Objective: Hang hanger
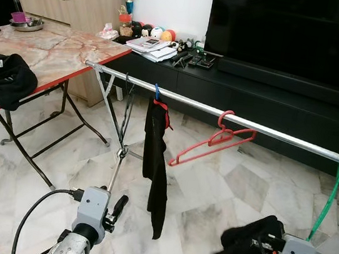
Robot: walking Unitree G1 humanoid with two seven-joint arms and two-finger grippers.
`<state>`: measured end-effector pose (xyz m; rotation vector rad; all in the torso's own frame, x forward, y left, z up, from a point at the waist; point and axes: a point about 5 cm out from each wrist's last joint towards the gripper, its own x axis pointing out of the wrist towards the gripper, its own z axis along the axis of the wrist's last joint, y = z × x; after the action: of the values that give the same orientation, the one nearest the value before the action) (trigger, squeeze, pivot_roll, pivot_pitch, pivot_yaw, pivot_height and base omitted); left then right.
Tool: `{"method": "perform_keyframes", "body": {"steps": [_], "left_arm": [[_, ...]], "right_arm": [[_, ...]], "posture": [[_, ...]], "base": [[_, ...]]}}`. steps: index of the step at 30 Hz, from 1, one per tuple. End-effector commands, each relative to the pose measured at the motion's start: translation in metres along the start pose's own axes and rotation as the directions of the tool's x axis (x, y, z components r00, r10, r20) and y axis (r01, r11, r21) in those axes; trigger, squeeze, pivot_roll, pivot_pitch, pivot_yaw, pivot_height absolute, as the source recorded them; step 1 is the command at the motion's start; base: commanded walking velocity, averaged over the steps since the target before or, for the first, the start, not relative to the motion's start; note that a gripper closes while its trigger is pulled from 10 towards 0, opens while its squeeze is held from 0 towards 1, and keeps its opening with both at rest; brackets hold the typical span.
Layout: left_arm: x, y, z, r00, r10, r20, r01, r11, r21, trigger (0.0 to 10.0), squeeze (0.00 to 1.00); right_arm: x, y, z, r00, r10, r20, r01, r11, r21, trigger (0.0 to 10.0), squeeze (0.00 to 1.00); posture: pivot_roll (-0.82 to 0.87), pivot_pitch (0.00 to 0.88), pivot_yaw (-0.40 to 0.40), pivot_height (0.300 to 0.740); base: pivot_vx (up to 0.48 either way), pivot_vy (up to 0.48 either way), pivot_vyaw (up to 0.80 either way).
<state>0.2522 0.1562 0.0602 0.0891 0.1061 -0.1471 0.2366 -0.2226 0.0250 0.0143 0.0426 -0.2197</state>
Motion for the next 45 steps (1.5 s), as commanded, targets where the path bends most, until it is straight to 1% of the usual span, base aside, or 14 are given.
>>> {"method": "perform_keyframes", "body": {"steps": [1, 2, 4, 8, 12, 23, 31, 35, 36, 40, 42, 45], "left_arm": [[0.003, 0.003, 0.003, 1.0, 0.017, -0.003, -0.017, 1.0, 0.0, 10.0, 0.0], [0.003, 0.003, 0.003, 1.0, 0.017, -0.003, -0.017, 1.0, 0.0, 10.0, 0.0], [0.007, 0.003, 0.006, 1.0, 0.025, 0.005, -0.025, 1.0, 0.0, 10.0, 0.0], [0.011, 0.0, 0.008, 0.999, 0.03, 0.012, -0.03, 1.0, -0.008, 10.0, 0.0], [0.01, -0.002, 0.008, 0.999, 0.029, 0.015, -0.028, 0.999, -0.022, 10.0, 0.0], [0.01, 0.001, 0.009, 0.999, 0.034, 0.014, -0.034, 0.999, -0.014, 10.0, 0.0], [0.011, -0.002, 0.011, 1.0, 0.023, 0.019, -0.022, 0.999, -0.023, 10.0, 0.0], [0.011, -0.001, 0.012, 0.999, 0.024, 0.025, -0.024, 1.0, -0.009, 10.0, 0.0], [0.011, -0.001, 0.013, 0.999, 0.025, 0.03, -0.025, 1.0, 0.01, 10.0, 0.0], [0.011, 0.001, 0.014, 0.999, 0.025, 0.033, -0.026, 0.999, 0.023, 10.0, 0.0], [0.011, 0.001, 0.014, 0.999, 0.033, 0.031, -0.034, 0.999, 0.018, 10.0, 0.0], [0.012, 0.001, 0.014, 0.999, 0.037, 0.028, -0.037, 0.999, 0.006, 10.0, 0.0]], "right_arm": [[0.003, -0.001, 0.008, 1.0, 0.0, 0.024, 0.0, 1.0, -0.004, 10.0, 0.0], [0.003, -0.001, 0.008, 1.0, 0.0, 0.024, 0.0, 1.0, -0.004, 10.0, 0.0], [0.005, -0.001, 0.013, 1.0, 0.003, 0.021, -0.003, 1.0, -0.005, 10.0, 0.0], [0.01, 0.002, 0.019, 1.0, 0.015, 0.014, -0.015, 1.0, -0.011, 10.0, 0.0], [0.013, 0.004, 0.024, 1.0, 0.022, 0.018, -0.022, 1.0, -0.013, 10.0, 0.0], [0.011, 0.009, 0.025, 1.0, 0.029, -0.003, -0.029, 1.0, -0.006, 10.0, 0.0], [0.011, 0.009, 0.026, 1.0, 0.028, -0.013, -0.028, 1.0, -0.015, 10.0, 0.0], [0.011, 0.011, 0.025, 0.999, 0.031, -0.016, -0.031, 0.999, -0.018, 10.0, 0.0], [0.011, 0.011, 0.025, 0.999, 0.033, -0.018, -0.033, 0.999, -0.02, 10.0, 0.0], [0.011, 0.012, 0.025, 0.999, 0.038, -0.017, -0.038, 0.999, -0.025, 10.0, 0.0], [0.011, 0.012, 0.026, 0.999, 0.039, -0.003, -0.039, 0.999, -0.038, 10.0, 0.0], [0.012, 0.012, 0.027, 0.999, 0.039, 0.0, -0.039, 0.998, -0.048, 10.0, 0.0]], "posture": [[-0.02, 0.0, 0.029, 0.74], [-0.02, 0.0, 0.029, 0.74], [-0.01, 0.0, 0.004, 0.74], [-0.02, 0.0, -0.002, 0.74], [-0.02, 0.0, -0.001, 0.74], [-0.02, 0.0, 0.002, 0.74], [-0.02, 0.0, 0.005, 0.74], [-0.02, 0.0, 0.006, 0.74], [-0.02, 0.003, 0.007, 0.74], [-0.01, 0.007, 0.007, 0.74], [-0.01, 0.007, 0.007, 0.74], [-0.01, 0.009, 0.008, 0.74]], "base": [[0.0, 0.0, 0.0], [0.0, 0.0, 0.0], [0.0, 0.0, 0.0], [0.0, 0.0, 0.0], [0.0, 0.0, 0.0], [0.0, 0.0, -0.8], [0.0, 0.0, -0.8], [0.0, 0.0, -0.79], [0.0, -0.379, -0.79], [0.0, -0.437, -0.79], [0.0, -0.461, -0.37], [0.0, 0.0, 0.0]]}}
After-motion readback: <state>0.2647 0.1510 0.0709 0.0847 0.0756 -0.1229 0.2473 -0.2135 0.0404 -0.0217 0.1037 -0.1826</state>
